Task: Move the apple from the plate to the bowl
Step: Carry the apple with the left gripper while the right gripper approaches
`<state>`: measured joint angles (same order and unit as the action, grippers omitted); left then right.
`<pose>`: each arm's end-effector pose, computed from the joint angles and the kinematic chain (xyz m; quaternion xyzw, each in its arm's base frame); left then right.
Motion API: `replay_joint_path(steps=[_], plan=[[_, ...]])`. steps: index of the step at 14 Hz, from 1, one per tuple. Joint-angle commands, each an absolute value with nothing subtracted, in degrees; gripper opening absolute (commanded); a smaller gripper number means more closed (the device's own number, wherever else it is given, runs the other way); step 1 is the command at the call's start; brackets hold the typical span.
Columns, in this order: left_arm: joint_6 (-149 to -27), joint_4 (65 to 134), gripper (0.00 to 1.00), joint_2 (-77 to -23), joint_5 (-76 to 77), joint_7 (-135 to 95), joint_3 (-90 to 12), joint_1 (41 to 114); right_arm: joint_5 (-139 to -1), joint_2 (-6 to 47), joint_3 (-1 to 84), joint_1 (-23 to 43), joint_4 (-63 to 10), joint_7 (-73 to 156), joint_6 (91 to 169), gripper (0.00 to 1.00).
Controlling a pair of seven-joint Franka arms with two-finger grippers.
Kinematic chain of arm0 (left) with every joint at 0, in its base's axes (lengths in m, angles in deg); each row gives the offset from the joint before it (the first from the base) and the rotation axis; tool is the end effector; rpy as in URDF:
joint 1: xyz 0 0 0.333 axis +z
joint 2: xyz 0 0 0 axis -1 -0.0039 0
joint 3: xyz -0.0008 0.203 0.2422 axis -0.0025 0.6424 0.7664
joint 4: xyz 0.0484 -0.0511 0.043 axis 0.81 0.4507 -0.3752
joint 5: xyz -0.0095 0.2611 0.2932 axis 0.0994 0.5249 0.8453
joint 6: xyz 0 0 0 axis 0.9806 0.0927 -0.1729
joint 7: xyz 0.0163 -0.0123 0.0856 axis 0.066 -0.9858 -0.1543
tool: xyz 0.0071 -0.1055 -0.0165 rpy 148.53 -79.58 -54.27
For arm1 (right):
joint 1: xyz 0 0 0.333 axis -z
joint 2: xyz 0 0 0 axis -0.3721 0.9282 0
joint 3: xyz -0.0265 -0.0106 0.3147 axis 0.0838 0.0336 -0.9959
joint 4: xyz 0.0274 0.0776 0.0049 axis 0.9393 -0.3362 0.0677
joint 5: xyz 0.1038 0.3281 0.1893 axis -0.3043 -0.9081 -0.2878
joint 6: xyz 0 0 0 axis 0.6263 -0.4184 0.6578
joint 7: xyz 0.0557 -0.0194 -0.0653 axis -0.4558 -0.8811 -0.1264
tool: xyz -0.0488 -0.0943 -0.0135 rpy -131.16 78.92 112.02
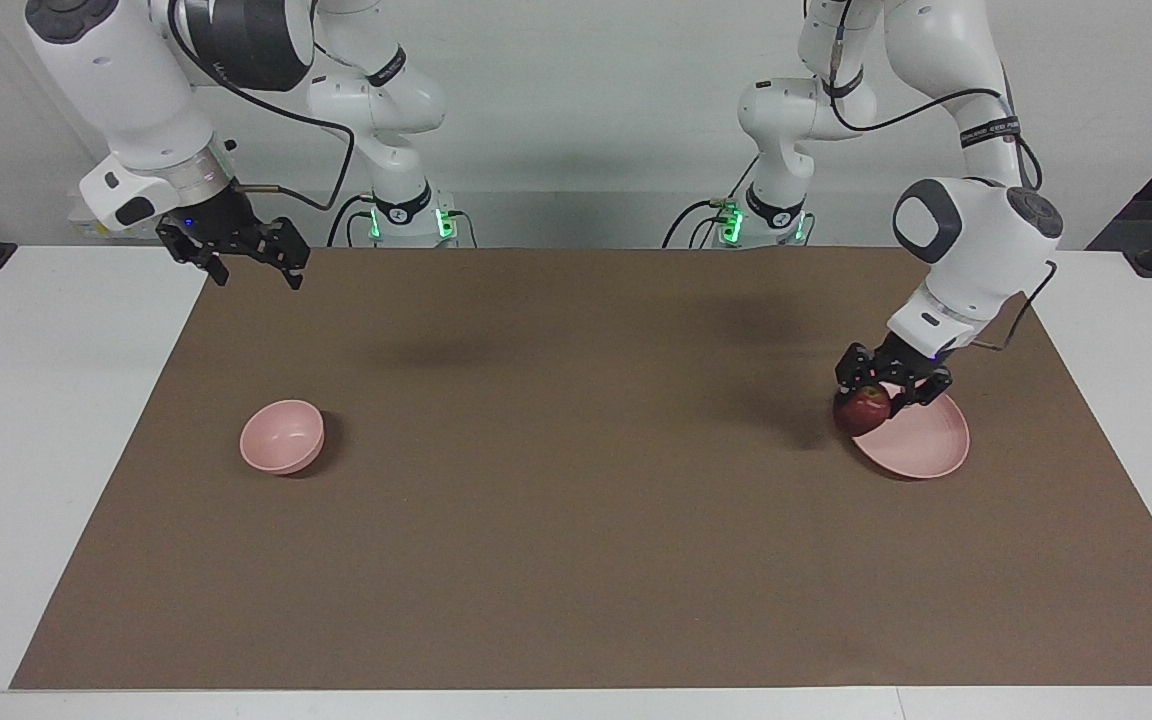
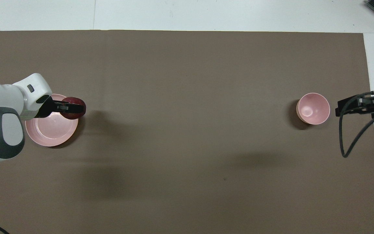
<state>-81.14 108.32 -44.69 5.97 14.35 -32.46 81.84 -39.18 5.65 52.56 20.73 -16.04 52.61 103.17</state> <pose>0.5756 -0.0550 0.4087 0.9833 -0.1000 0.0869 0.1246 0.5549 -0.0279 0.5982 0.9985 -0.0484 -0.0245 0.0016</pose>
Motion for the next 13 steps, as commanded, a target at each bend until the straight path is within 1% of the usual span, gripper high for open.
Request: replay_joint_path(steps=[1,3,5,8,10,13], plan=[[-80.32,106.01,0.0,-44.98,2.36,7.47,-31.78,76.53,-42.04,4.92,52.44,20.97,-17.63,60.52,104.91,1.0],[-80.67,105.4,0.0,-45.15,-2.55,5.08,-31.78,73.09,-48.44,5.44,52.62,21.49,-19.03,64.32,103.68,1.0],[-81.11,105.31,0.0,-45.07,-6.34,2.37,-32.48,70.02,-51.53,5.71,52.53,21.76,-20.62,69.41,103.77,1.0],[-81.46,105.31,0.0,-44.89,-12.21,0.59,-36.43,69.65,-62.5,10.87,52.62,21.84,-21.59,75.57,104.29,1.0],[-84.26,105.57,0.0,-44.72,-16.88,-0.02,-39.32,69.65,-67.52,13.69,52.62,21.76,-21.59,79.61,105.0,1.0],[-89.61,105.75,0.0,-44.8,-23.54,-2.57,-43.37,69.65,-73.15,15.63,52.44,20.36,-21.94,86.46,108.59,1.0]])
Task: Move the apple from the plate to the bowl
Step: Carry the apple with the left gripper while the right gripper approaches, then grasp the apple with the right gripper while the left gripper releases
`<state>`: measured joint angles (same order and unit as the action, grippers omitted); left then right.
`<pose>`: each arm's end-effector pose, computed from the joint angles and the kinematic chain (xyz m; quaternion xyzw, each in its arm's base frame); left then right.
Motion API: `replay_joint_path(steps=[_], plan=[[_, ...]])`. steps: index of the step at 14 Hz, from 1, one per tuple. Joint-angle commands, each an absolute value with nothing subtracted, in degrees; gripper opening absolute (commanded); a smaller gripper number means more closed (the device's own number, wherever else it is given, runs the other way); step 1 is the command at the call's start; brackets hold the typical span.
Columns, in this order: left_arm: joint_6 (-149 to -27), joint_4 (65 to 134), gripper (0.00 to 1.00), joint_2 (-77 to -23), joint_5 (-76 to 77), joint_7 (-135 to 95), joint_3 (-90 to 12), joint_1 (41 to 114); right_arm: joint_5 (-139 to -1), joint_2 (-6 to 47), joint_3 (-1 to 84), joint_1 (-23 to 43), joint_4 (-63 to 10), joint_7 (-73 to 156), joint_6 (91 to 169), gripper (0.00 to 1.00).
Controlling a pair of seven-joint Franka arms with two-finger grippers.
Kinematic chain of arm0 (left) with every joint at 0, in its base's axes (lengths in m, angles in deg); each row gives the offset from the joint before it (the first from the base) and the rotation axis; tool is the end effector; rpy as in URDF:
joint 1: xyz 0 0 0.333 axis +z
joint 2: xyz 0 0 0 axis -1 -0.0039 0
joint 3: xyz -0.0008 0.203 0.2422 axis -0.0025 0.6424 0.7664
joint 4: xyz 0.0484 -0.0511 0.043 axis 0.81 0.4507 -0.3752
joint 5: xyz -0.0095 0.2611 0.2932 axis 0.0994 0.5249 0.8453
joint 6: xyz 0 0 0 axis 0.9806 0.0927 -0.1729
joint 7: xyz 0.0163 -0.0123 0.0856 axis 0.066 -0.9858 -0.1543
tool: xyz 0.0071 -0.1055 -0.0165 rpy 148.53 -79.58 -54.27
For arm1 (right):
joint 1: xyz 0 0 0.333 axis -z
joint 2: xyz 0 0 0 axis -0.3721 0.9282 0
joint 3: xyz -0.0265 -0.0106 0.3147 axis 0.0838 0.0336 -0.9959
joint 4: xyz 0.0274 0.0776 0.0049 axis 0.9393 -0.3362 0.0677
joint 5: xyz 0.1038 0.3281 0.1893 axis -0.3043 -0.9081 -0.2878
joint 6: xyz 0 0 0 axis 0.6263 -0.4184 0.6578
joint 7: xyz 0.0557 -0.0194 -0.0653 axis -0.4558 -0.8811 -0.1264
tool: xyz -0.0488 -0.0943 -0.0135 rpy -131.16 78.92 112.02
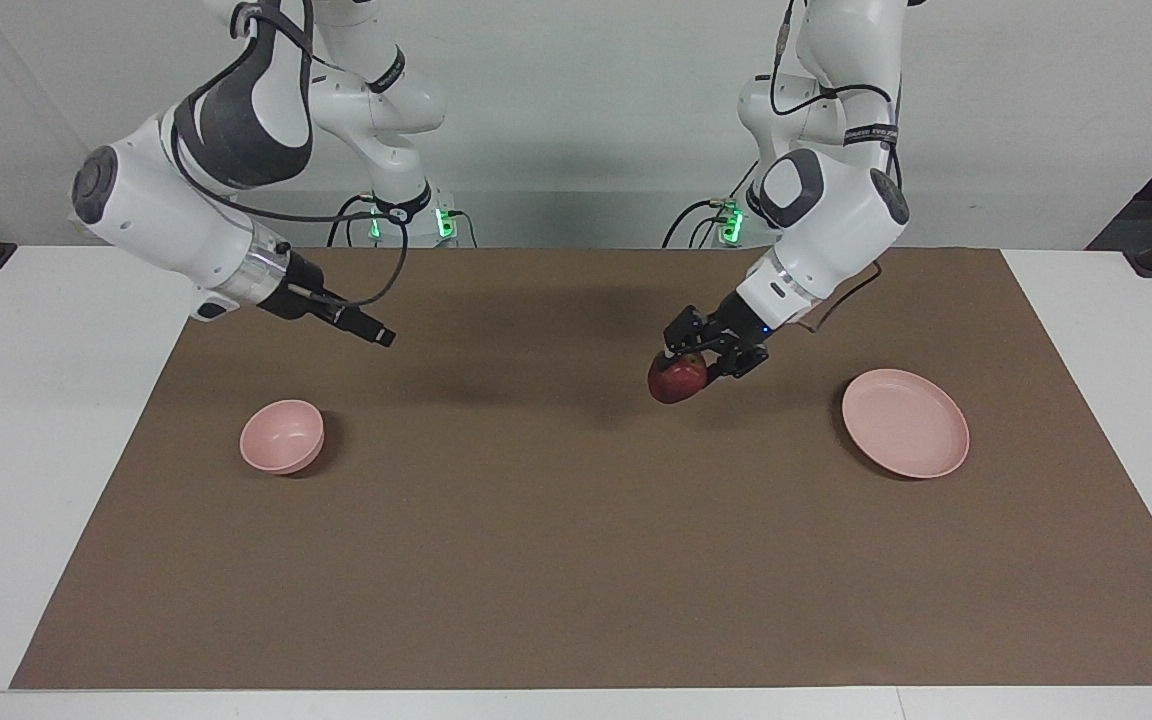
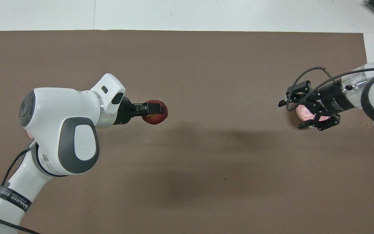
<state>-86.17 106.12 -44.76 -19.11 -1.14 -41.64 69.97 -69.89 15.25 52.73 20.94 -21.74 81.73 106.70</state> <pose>0.5335 -0.2637 0.4375 0.9454 0.0005 0.0622 0.3200 0.5914 0.0202 0.4734 -0.8986 0.3376 0.1805 0.2145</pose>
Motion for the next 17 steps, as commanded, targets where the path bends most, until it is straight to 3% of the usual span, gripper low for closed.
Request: replay_joint_path(steps=[1,7,13,17], plan=[[-91.55,105.75,0.0,-44.8,-26.98,-2.57,-44.51,69.65,-76.65,17.21,52.44,19.74,-22.64,88.05,109.73,1.0],[-100.26,105.57,0.0,-45.07,-34.56,-2.57,-51.81,69.65,-97.04,21.09,52.36,14.47,-30.1,95.1,119.04,1.0],[-99.39,105.48,0.0,-45.07,-34.48,-3.89,-51.91,69.65,-118.14,21.71,52.36,10.96,-34.86,94.49,120.55,1.0],[-99.22,105.57,0.0,-45.07,-34.57,-4.07,-51.91,69.65,-123.18,21.53,52.27,8.05,-35.57,93.69,120.82,1.0]])
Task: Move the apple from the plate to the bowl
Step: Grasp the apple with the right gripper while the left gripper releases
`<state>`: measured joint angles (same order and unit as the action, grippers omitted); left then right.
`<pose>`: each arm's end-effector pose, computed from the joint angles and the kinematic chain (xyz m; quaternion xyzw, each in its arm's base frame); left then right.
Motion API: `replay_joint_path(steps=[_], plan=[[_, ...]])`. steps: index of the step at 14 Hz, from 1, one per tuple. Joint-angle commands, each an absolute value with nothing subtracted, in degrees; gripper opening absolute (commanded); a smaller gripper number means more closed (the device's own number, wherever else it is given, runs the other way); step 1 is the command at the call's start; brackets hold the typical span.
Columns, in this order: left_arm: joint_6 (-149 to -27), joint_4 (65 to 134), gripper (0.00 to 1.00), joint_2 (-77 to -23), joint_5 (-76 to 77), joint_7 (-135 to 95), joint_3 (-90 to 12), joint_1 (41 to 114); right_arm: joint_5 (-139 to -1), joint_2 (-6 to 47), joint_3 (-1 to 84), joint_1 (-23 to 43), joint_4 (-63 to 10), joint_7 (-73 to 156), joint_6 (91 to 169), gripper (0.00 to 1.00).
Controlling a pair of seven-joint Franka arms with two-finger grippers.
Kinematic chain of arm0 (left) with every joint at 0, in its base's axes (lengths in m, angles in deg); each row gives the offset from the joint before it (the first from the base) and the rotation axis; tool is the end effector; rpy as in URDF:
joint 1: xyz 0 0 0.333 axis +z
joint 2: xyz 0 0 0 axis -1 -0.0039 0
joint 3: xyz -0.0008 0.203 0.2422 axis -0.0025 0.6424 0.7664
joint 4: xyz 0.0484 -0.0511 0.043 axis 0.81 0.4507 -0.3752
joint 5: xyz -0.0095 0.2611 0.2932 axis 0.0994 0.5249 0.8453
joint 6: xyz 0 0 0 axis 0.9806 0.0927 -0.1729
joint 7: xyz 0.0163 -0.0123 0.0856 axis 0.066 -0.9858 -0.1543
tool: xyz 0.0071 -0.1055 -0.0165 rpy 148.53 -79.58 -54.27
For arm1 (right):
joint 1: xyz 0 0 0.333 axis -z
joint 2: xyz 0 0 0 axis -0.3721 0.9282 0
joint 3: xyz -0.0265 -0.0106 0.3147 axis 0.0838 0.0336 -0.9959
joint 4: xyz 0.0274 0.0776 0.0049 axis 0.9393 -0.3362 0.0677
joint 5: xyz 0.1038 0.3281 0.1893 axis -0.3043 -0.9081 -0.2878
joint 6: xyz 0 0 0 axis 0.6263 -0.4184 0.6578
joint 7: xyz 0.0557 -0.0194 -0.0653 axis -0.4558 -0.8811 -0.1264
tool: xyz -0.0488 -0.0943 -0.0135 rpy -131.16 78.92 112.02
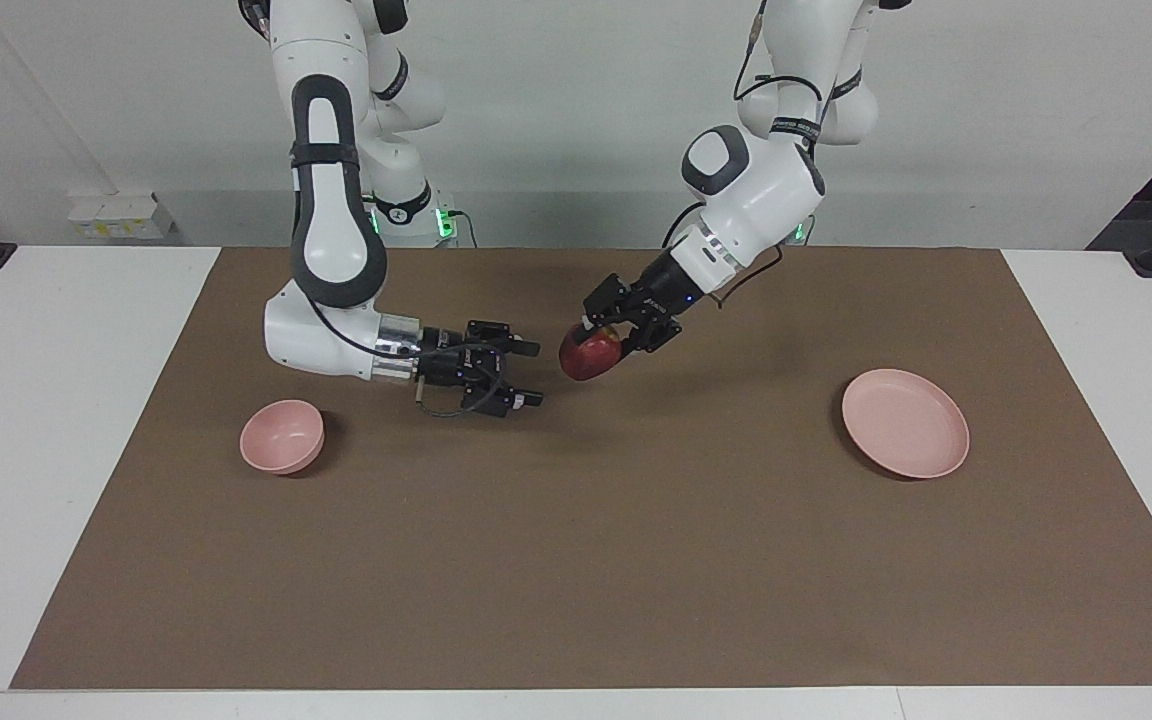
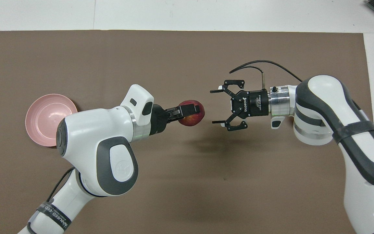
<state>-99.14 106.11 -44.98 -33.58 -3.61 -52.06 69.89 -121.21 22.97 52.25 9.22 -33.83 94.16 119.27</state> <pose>0.4996 -0.3391 0.4527 0.9070 0.0676 0.0899 0.4057 0.5907 0.1733 0.3546 -0.6214 0.5139 0.3829 0.4507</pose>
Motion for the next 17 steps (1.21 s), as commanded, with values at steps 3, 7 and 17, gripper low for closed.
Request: replay_joint_path(steps=[3,7,17], plan=[[-99.22,105.57,0.0,-44.98,-34.57,-4.24,-51.91,69.65,-124.05,21.44,52.27,6.73,-35.57,93.69,120.82,1.0],[-99.22,105.57,0.0,-44.98,-34.48,-5.03,-51.91,69.65,-128.69,21.27,52.27,4.1,-35.57,94.31,122.83,1.0],[-99.22,105.48,0.0,-44.98,-34.04,-6.26,-51.91,69.65,-130.38,21.7,52.27,2.42,-34.6,94.57,126.35,0.0]])
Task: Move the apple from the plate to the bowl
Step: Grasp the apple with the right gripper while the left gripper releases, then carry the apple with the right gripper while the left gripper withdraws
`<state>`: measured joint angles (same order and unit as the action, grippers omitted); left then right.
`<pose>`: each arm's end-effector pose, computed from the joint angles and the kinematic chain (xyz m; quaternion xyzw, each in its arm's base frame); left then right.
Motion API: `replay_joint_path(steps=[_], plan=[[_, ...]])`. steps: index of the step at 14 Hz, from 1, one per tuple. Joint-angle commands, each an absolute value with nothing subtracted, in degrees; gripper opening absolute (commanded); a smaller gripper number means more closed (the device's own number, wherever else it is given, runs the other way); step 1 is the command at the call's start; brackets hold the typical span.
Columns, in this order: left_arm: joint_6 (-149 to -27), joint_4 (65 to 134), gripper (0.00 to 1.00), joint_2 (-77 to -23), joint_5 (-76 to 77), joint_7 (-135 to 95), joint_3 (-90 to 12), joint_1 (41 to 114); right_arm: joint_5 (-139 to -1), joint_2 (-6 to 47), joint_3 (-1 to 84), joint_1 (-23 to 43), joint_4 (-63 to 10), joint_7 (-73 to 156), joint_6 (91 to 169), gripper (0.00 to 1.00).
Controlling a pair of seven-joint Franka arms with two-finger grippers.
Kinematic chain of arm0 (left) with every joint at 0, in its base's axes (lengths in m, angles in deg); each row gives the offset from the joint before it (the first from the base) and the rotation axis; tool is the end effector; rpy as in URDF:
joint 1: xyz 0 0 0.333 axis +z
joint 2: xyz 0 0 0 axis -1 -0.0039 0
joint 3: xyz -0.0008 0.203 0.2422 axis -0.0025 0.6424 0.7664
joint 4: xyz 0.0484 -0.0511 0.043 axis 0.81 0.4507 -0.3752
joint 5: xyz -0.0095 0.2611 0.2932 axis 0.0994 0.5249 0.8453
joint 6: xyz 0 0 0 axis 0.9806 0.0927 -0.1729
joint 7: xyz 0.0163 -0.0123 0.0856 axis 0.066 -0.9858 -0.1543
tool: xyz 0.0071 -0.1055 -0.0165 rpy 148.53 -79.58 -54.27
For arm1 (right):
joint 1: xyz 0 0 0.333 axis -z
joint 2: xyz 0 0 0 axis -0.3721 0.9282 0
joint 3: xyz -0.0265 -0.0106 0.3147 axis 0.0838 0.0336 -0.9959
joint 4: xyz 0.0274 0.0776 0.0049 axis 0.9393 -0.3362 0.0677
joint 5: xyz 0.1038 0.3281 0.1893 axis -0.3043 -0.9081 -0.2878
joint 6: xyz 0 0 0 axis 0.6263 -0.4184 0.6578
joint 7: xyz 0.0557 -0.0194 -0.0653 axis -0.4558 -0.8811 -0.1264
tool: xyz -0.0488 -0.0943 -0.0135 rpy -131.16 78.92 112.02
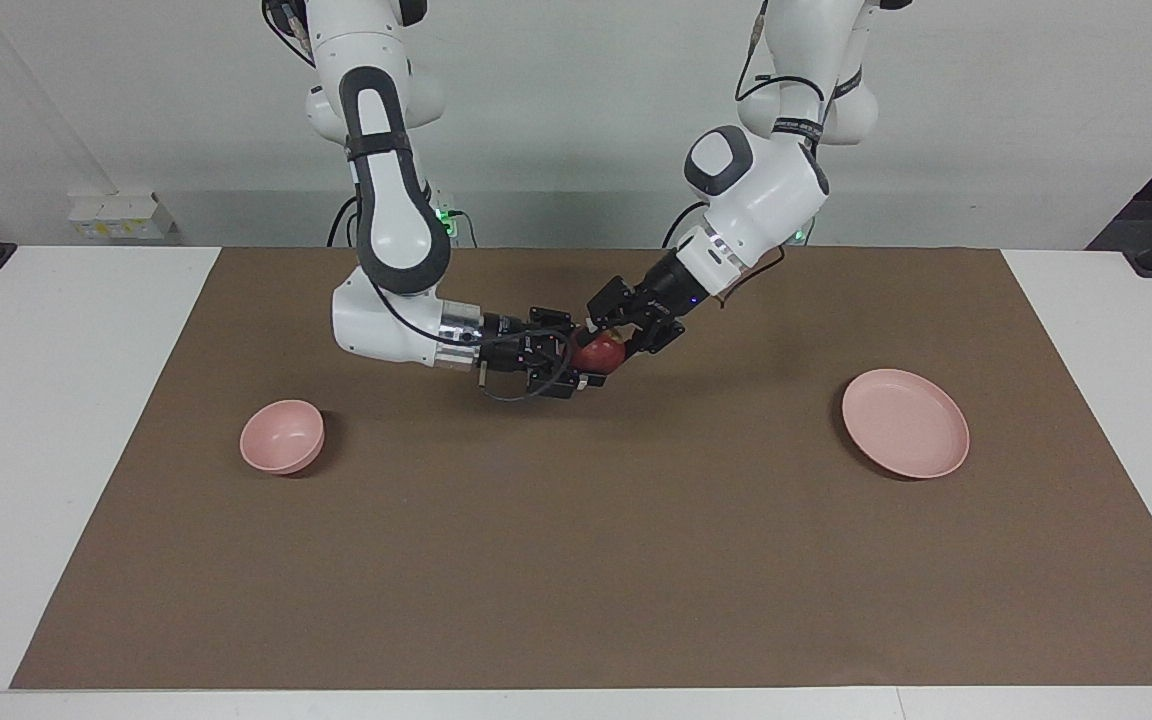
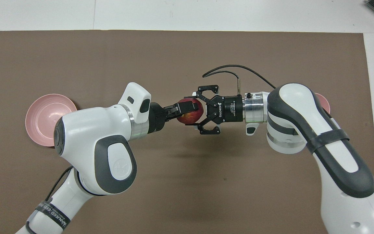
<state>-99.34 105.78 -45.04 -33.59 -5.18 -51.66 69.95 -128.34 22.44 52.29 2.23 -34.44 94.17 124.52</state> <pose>0.5036 -0.3354 0.4551 0.9048 0.0838 0.0892 0.4078 0.5763 0.2361 0.3594 -0.6045 0.5144 0.3876 0.4687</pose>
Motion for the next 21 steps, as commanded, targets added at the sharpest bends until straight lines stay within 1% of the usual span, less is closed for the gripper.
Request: replay_joint_path(steps=[1,2,3,4,6,7,8,9,11,13,15,17,18,21], plan=[[-99.22,105.48,0.0,-44.98,-34.04,-6.35,-51.91,69.65,-130.3,21.7,52.27,2.33,-34.6,94.57,126.44,0.0],[-99.22,105.48,0.14,-44.98,-34.04,-6.52,-51.91,69.65,-130.21,21.62,52.35,2.25,-34.6,94.57,126.53,0.0],[-99.13,105.48,0.17,-44.98,-34.04,-6.53,-51.91,69.65,-130.12,21.7,52.36,2.25,-34.6,94.49,126.44,0.0],[-99.04,105.48,0.3,-44.98,-34.04,-6.44,-51.91,69.65,-130.12,21.7,52.36,2.33,-34.6,94.49,126.44,0.0],[-98.95,105.48,0.71,-44.98,-33.78,-6.44,-51.91,69.65,-129.42,21.88,52.44,2.51,-34.43,94.14,126.44,0.0],[-98.87,105.48,0.88,-44.98,-33.6,-6.35,-51.82,69.65,-129.16,21.97,52.44,2.94,-34.34,93.79,126.44,0.0],[-98.86,105.48,0.97,-44.98,-32.91,-6.35,-51.82,69.65,-128.89,22.06,52.53,3.3,-34.34,93.52,126.53,0.0],[-98.86,105.48,1.0,-44.98,-31.77,-6.26,-51.82,69.65,-128.46,22.14,52.62,3.65,-34.16,93.34,126.53,0.0],[-98.69,105.83,1.0,-44.89,-28.43,-6.26,-51.64,70.0,-126.7,22.23,52.71,4.88,-33.72,92.38,126.53,0.0],[-94.59,105.83,1.0,-44.1,-24.92,-6.26,-51.12,71.23,-123.81,22.32,52.97,5.75,-33.02,91.68,127.05,0.0],[-90.53,105.75,1.0,-43.75,-17.73,-6.26,-51.12,74.38,-118.2,22.41,52.88,7.6,-31.79,90.8,128.02,0.0],[-85.09,105.75,1.0,-43.66,-9.3,-6.26,-51.12,77.8,-116.15,22.58,52.97,9.79,-31.44,89.05,128.72,0.0],[-82.28,105.75,1.0,-43.66,-4.04,-6.09,-51.12,79.57,-114.41,23.02,52.97,10.24,-31.44,85.29,129.95,0.0],[-75.6,104.0,1.0,-43.83,9.85,-5.65,-51.2,84.14,-105.63,23.9,52.97,10.95,-31.44,78.94,137.84,0.0]])
